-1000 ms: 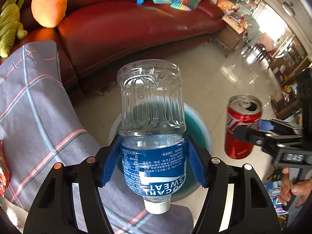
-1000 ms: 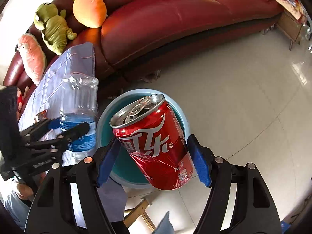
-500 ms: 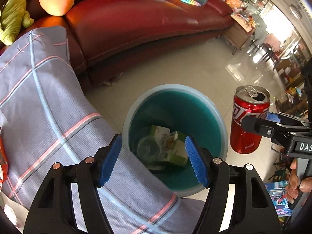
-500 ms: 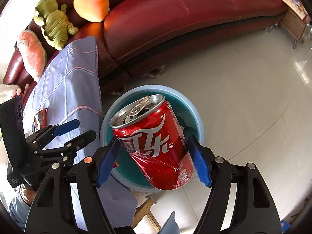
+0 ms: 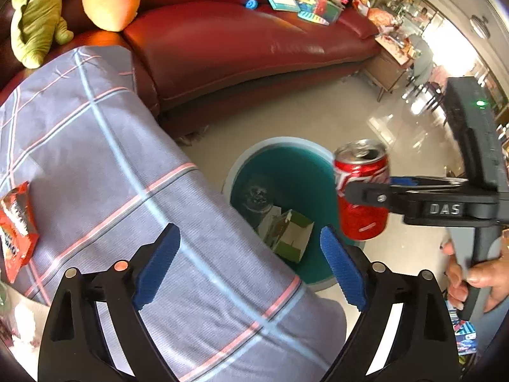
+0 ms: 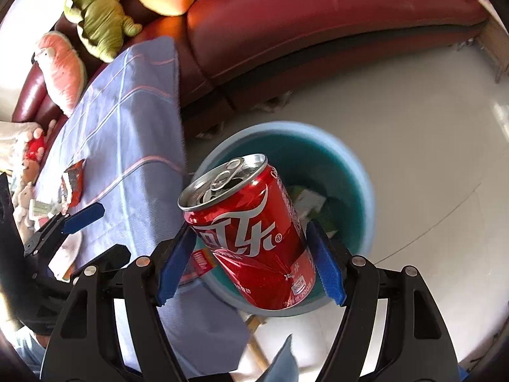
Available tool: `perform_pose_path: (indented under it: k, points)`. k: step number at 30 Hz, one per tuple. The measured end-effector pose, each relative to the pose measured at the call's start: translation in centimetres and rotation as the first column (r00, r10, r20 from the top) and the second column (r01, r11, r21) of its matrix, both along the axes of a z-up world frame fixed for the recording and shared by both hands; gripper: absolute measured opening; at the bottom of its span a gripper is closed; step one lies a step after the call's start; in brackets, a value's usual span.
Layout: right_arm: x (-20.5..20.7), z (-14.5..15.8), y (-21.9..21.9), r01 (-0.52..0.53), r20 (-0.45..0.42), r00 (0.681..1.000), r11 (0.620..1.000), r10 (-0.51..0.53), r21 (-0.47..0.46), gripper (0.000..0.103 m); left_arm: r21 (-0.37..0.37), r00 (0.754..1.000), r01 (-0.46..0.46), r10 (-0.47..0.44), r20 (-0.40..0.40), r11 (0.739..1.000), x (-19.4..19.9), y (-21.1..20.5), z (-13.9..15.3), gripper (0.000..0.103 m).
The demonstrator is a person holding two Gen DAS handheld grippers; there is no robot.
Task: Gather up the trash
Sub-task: 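Open the right tool over the teal bin to drop the red can, then move both open tools back over the table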
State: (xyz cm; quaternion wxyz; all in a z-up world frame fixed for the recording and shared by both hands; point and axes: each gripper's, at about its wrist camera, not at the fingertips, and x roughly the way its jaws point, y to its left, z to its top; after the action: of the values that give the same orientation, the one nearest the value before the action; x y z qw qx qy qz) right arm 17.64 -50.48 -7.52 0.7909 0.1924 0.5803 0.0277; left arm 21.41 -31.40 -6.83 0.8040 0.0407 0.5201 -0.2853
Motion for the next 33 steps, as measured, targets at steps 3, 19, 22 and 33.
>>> perform_pose_path:
  k: [3,19,22,33]
  points:
    - [0.5,-0.3,0.9,-0.008,-0.021,1.000,1.000,0.008,0.009,0.074,-0.007,1.000,-0.011,0.011,0.003,1.000,-0.1,0.9,0.4,0.091]
    - [-2.0,2.5,4.7,-0.045,-0.017,0.999,0.992,0.043,-0.116,0.085,-0.037,0.995,-0.095,0.096,0.024,0.995,-2.5,6.7,2.0,0.093]
    - [-2.8,3.5,5.5,-0.044,-0.002,0.999,0.989,0.045,-0.140,0.085,-0.043,0.995,-0.093,0.094,0.040,0.995,-3.3,7.6,2.6,0.095]
    - [-4.5,6.4,9.6,-0.067,0.027,0.997,0.980,0.073,-0.186,0.086,-0.074,0.987,-0.139,0.144,0.066,0.988,-5.7,12.3,3.8,0.096]
